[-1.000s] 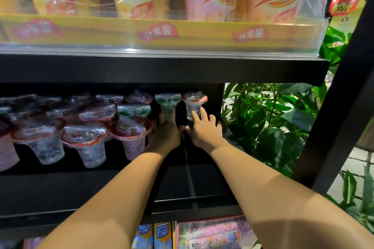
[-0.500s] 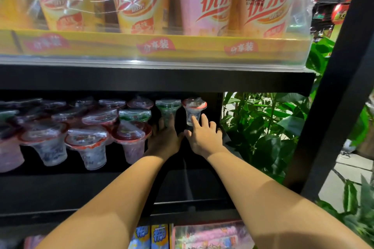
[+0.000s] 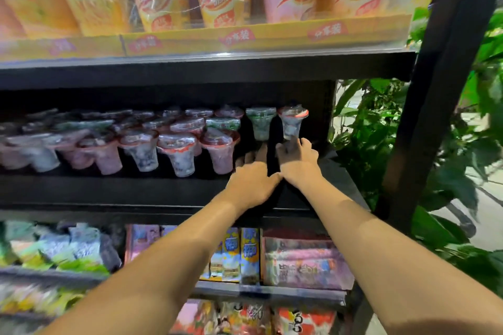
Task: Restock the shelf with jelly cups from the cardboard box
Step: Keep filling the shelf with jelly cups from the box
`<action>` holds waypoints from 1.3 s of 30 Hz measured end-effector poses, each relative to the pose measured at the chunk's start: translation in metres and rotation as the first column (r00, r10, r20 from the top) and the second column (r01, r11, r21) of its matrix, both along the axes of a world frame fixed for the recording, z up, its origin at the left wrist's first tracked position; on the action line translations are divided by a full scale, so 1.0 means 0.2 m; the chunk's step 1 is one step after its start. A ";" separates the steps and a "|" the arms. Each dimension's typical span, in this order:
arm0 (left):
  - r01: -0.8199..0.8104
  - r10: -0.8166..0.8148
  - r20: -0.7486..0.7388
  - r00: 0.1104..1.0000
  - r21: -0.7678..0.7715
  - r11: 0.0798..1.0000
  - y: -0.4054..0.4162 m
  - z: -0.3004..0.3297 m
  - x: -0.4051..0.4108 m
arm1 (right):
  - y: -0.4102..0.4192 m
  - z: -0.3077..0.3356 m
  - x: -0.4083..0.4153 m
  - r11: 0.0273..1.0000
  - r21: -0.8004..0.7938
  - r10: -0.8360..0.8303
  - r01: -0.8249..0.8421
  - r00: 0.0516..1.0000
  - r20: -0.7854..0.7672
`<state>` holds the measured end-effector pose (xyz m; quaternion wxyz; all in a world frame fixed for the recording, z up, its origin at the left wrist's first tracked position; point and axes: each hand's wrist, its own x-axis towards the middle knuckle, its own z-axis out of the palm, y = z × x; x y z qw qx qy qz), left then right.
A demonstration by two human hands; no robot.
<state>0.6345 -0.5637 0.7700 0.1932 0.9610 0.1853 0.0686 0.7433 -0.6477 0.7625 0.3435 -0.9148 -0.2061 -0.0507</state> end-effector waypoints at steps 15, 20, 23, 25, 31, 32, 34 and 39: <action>-0.105 0.074 0.173 0.982 0.176 0.979 0.26 -0.14 -1.14 | 0.04 0.12 -1.08 0.917 -0.318 0.311 -0.239 0.930 0.195; -0.256 0.220 0.188 0.957 0.195 0.947 0.50 -0.33 -1.74 | 0.39 0.03 -1.67 0.861 -0.315 0.482 -0.400 0.840 0.248; -0.340 0.322 0.133 0.937 0.149 0.928 0.64 -0.46 -2.14 | 0.58 -0.09 -2.01 0.805 -0.304 0.582 -0.509 0.777 0.239; -0.398 0.389 0.088 0.917 0.124 0.909 0.71 -0.54 -2.38 | 0.69 -0.20 -2.20 0.766 -0.294 0.635 -0.571 0.742 0.213; -0.577 0.580 -0.029 0.814 0.081 0.813 0.90 -0.74 -2.92 | 1.00 -0.54 -2.60 0.622 -0.347 0.764 -0.702 0.641 0.072; -0.596 0.598 -0.034 0.801 0.065 0.801 0.94 -0.77 -2.97 | 1.04 -0.58 -2.63 0.602 -0.353 0.777 -0.716 0.627 0.054; -0.634 0.635 -0.049 0.771 0.036 0.773 1.03 -0.84 -3.08 | 1.16 -0.67 -2.70 0.560 -0.358 0.803 -0.747 0.596 0.013; -0.696 0.693 -0.133 0.708 0.031 0.717 1.29 -1.05 -3.23 | 1.48 -0.92 -2.77 0.480 -0.346 0.837 -0.806 0.539 -0.092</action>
